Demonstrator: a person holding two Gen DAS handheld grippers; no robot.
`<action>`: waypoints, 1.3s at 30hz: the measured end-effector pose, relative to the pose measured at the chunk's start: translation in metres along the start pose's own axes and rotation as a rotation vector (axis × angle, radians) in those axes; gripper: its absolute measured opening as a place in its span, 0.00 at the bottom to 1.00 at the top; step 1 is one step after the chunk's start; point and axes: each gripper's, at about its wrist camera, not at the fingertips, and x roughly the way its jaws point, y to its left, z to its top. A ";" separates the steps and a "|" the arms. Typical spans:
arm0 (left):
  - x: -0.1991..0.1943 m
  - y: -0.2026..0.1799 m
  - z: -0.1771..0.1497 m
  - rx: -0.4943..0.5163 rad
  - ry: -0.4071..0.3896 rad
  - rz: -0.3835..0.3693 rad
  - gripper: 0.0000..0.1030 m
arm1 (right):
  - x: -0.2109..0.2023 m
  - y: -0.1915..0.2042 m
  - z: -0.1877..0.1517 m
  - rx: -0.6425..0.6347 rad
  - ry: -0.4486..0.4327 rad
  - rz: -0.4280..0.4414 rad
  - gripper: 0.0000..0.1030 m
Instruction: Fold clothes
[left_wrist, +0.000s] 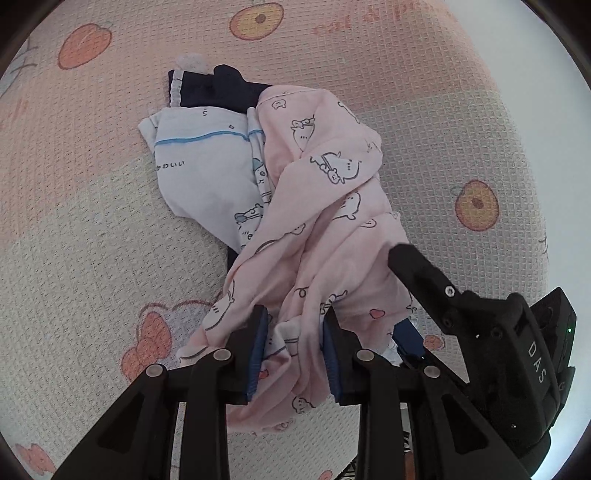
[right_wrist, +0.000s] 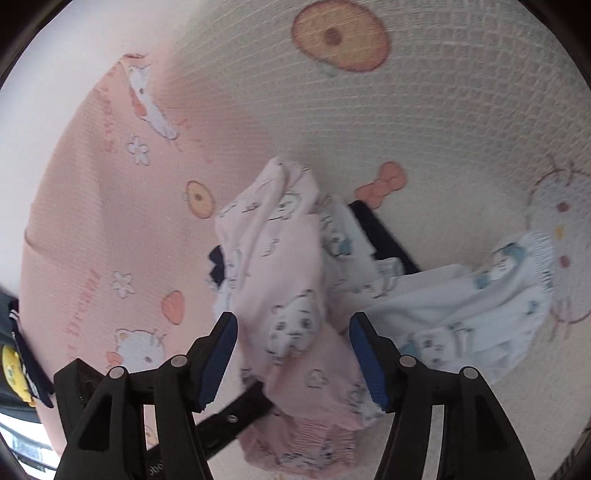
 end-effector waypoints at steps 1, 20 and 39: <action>0.000 0.001 -0.001 -0.001 0.001 0.004 0.25 | 0.002 0.001 0.001 -0.009 0.002 -0.004 0.60; -0.029 0.005 -0.004 -0.002 -0.008 0.062 0.53 | 0.005 0.013 -0.003 -0.169 0.142 0.015 0.21; -0.058 0.032 0.010 -0.124 -0.100 -0.058 0.53 | 0.013 0.047 -0.040 -0.473 0.331 0.130 0.21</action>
